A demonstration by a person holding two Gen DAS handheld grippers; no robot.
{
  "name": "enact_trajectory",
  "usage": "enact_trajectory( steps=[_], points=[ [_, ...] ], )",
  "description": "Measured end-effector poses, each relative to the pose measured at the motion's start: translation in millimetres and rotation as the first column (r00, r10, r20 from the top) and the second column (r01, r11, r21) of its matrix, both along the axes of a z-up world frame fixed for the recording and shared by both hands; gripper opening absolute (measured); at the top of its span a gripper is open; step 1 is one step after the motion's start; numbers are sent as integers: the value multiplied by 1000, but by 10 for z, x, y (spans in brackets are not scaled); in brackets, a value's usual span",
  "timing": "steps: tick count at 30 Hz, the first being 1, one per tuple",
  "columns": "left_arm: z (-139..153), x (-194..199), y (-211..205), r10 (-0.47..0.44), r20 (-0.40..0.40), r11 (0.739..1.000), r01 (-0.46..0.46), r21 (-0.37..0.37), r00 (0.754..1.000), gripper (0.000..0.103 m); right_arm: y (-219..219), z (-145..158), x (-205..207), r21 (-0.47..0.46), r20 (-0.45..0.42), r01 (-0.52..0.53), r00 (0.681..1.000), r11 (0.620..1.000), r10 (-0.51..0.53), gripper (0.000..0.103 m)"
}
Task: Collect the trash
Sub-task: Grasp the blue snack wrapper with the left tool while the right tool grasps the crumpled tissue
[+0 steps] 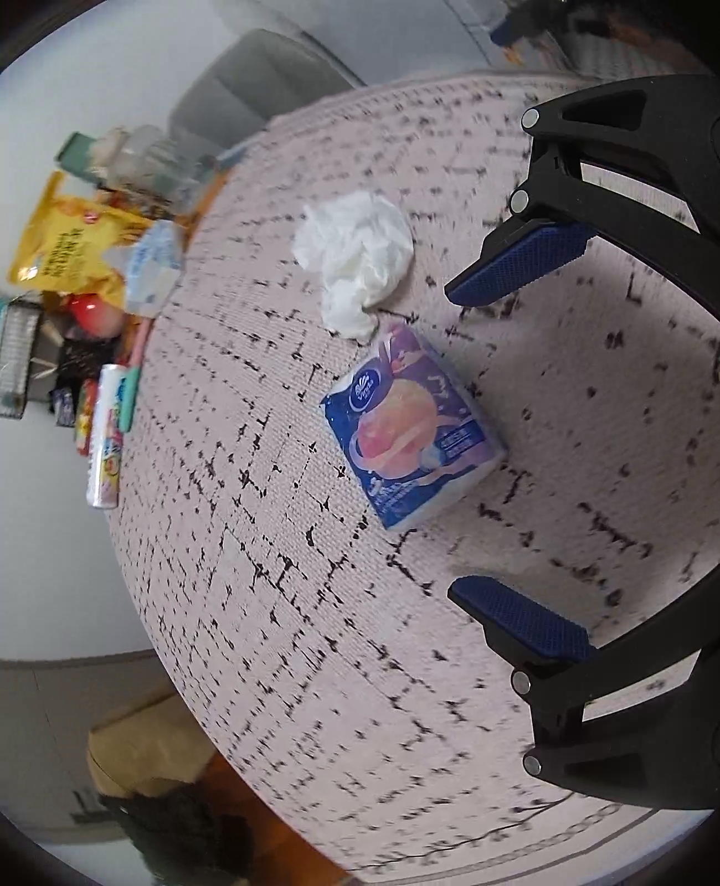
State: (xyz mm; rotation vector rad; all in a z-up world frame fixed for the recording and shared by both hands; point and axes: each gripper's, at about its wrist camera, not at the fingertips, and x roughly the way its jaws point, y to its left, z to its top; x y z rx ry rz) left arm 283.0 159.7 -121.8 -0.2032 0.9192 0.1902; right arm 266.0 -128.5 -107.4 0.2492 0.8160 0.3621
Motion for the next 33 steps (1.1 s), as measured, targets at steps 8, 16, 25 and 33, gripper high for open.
enact_trajectory(
  steps=[8, 16, 25, 33],
  points=[
    [-39, 249, 131, 12, -11, 999, -12, 37, 1000, 97, 125, 51, 46, -27, 10, -10, 1000, 1000, 10, 95],
    [12, 249, 196, 8, 31, 999, -9, 46, 999, 48, 358, 33, 163, -73, -4, -40, 999, 997, 39, 95],
    [85, -113, 461, 49, 66, 999, -47, -26, 997, 28, 834, 5, 300, -139, 0, -133, 991, 981, 134, 95],
    [136, -453, 643, 116, 103, 991, -108, -81, 988, 28, 1291, -29, 489, -204, 0, -202, 978, 958, 206, 95]
  ],
)
